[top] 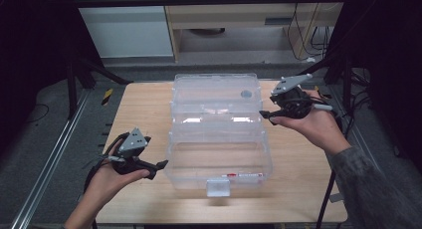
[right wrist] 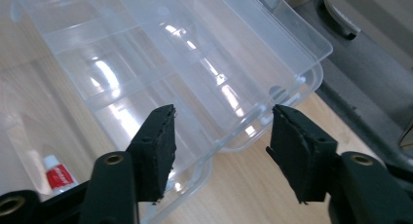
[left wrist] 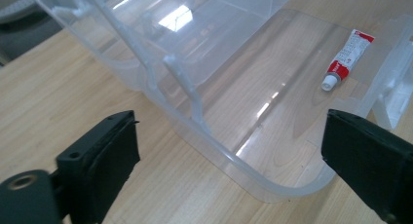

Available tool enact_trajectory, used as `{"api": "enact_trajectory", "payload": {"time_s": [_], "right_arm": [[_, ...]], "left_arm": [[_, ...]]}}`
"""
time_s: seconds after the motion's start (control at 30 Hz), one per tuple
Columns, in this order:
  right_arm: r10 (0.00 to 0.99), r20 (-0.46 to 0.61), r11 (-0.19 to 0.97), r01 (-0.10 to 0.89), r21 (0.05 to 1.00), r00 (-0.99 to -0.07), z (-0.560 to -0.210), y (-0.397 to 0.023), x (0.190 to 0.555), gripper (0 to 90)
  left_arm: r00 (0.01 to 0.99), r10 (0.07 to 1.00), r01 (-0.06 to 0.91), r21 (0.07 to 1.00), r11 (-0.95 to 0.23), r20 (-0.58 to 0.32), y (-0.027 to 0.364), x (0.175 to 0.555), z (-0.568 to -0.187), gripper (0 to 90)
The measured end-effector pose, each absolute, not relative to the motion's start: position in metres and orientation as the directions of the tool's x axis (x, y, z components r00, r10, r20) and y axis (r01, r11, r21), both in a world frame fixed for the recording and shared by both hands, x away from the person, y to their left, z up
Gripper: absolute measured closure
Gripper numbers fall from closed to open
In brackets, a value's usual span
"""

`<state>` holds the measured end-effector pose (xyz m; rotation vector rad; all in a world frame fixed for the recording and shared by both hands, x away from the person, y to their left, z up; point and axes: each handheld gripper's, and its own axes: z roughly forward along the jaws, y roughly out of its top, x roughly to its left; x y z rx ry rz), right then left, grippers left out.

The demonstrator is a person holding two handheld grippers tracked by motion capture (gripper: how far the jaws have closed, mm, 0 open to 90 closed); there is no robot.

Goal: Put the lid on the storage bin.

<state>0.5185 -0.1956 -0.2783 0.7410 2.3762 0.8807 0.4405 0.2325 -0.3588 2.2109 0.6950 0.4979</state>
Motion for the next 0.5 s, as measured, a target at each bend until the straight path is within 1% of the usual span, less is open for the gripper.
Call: {"api": "enact_trajectory", "payload": {"time_s": [0.03, 0.13, 0.17, 0.2, 0.23, 0.33, 0.37, 0.4, 0.5], "right_arm": [[0.624, -0.271, 0.658, 0.307, 0.687, -0.733, -0.277, -0.193, 0.520, 44.5], [0.577, -0.300, 0.700, 0.271, 0.661, -0.759, -0.270, -0.184, 0.525, 52.3], [0.577, -0.300, 0.700, 0.271, 0.661, -0.759, -0.270, -0.184, 0.525, 52.3], [0.532, -0.318, 0.734, 0.240, 0.636, -0.784, -0.266, -0.176, 0.528, 56.4], [0.520, -0.322, 0.741, 0.231, 0.631, -0.791, -0.265, -0.174, 0.529, 58.0], [0.482, -0.338, 0.769, 0.206, 0.605, -0.808, -0.264, -0.166, 0.534, 63.5], [0.476, -0.329, 0.771, 0.207, 0.602, -0.815, -0.265, -0.162, 0.537, 66.8], [0.470, -0.325, 0.775, 0.208, 0.597, -0.821, -0.267, -0.159, 0.541, 68.4], [0.455, -0.318, 0.782, 0.202, 0.589, -0.832, -0.269, -0.153, 0.544, 68.4]], "left_arm": [[0.777, 0.613, 0.313, 0.756, -0.575, 0.145, 0.230, 0.441, -0.357, 8.9], [0.792, 0.594, 0.301, 0.754, -0.584, 0.143, 0.224, 0.442, -0.352, 8.4], [0.792, 0.594, 0.301, 0.754, -0.584, 0.143, 0.224, 0.442, -0.352, 8.5], [0.802, 0.577, 0.292, 0.740, -0.605, 0.155, 0.220, 0.443, -0.351, 9.1], [0.809, 0.563, 0.280, 0.731, -0.622, 0.169, 0.217, 0.444, -0.350, 9.1], [0.836, 0.522, 0.248, 0.730, -0.636, 0.171, 0.208, 0.442, -0.347, 8.8], [0.843, 0.511, 0.242, 0.728, -0.641, 0.170, 0.204, 0.440, -0.346, 8.3], [0.844, 0.508, 0.241, 0.726, -0.645, 0.171, 0.203, 0.440, -0.346, 8.0], [0.850, 0.492, 0.223, 0.717, -0.660, 0.189, 0.198, 0.438, -0.346, 5.7]]}}
